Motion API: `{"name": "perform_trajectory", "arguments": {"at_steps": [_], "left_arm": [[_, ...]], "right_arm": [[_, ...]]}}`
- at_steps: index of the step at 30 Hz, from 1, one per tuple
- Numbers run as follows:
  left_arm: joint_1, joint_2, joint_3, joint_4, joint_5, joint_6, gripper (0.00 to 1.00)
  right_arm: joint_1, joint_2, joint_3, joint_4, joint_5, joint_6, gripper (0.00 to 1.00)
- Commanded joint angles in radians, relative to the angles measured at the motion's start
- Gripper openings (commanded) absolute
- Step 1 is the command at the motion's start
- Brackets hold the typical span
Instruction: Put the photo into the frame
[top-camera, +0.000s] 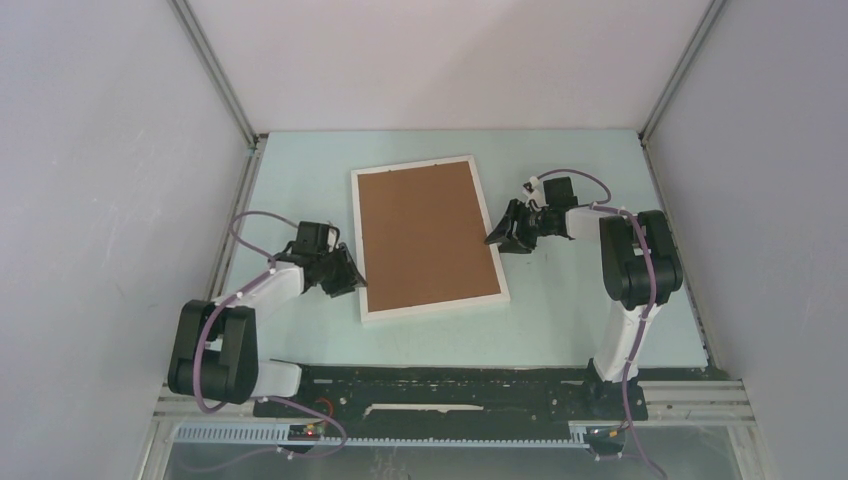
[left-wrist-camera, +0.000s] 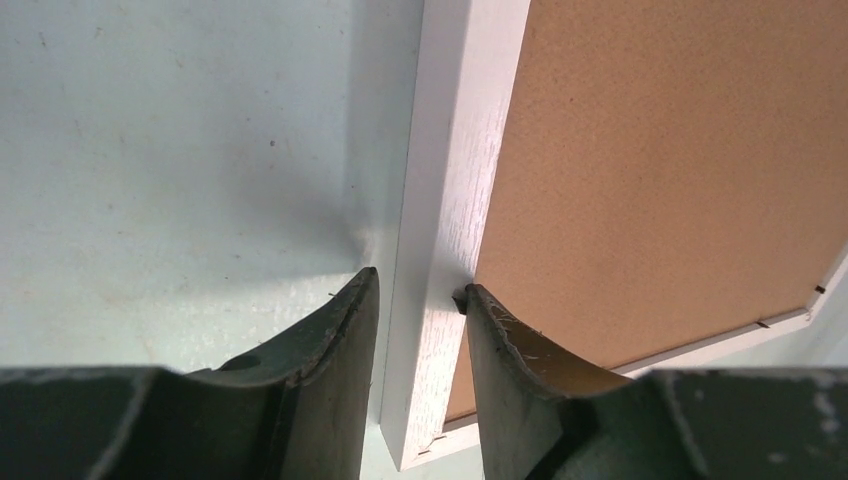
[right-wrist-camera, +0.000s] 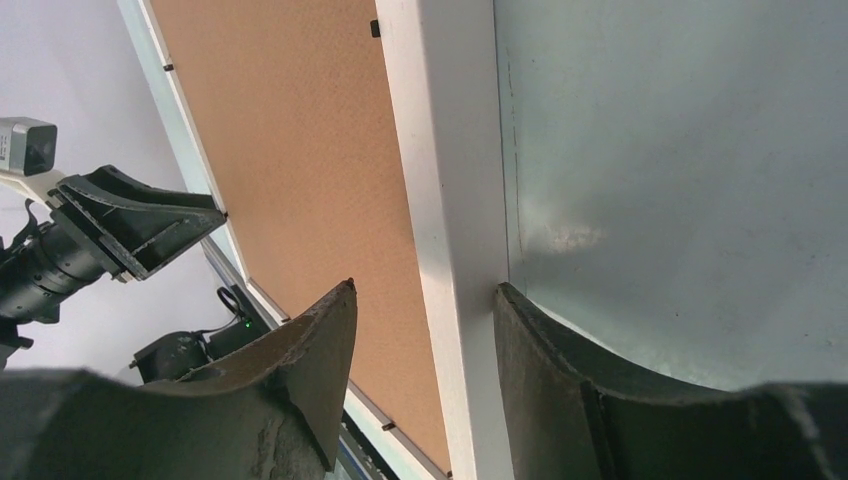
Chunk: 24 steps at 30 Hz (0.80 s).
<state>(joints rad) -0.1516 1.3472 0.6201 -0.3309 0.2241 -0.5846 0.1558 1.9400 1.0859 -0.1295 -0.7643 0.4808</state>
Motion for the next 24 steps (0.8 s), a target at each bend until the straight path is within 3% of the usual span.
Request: {"name": "perform_trajectory", "arguments": {"at_steps": [1,8,14,17,20,24], "left_arm": [[-0.057,0.069,0.000,0.050,-0.095,-0.035,0.44],[-0.156,0.164,0.108,-0.095,-0.334,0.014,0.36],[-0.207,0.248,0.110,-0.120,-0.390,0.019,0.33],[-0.207,0.160,0.136,-0.124,-0.339,0.019,0.40],[-0.179,0.032,0.219,-0.156,-0.282,0.040,0.58],[-0.025,-0.084,0.220,-0.084,-0.080,0.035,0.70]], "right_arm": [[0.084,0.019,0.007,0.048,-0.124,0.045,0.59],[0.084,0.001,0.008,0.039,-0.116,0.039,0.59],[0.073,-0.016,0.008,0.034,-0.111,0.038,0.59],[0.074,-0.016,0.007,0.029,-0.109,0.033,0.58],[0.072,-0.009,0.007,0.028,-0.107,0.032,0.59],[0.068,-0.004,0.008,0.042,-0.110,0.040,0.59]]}}
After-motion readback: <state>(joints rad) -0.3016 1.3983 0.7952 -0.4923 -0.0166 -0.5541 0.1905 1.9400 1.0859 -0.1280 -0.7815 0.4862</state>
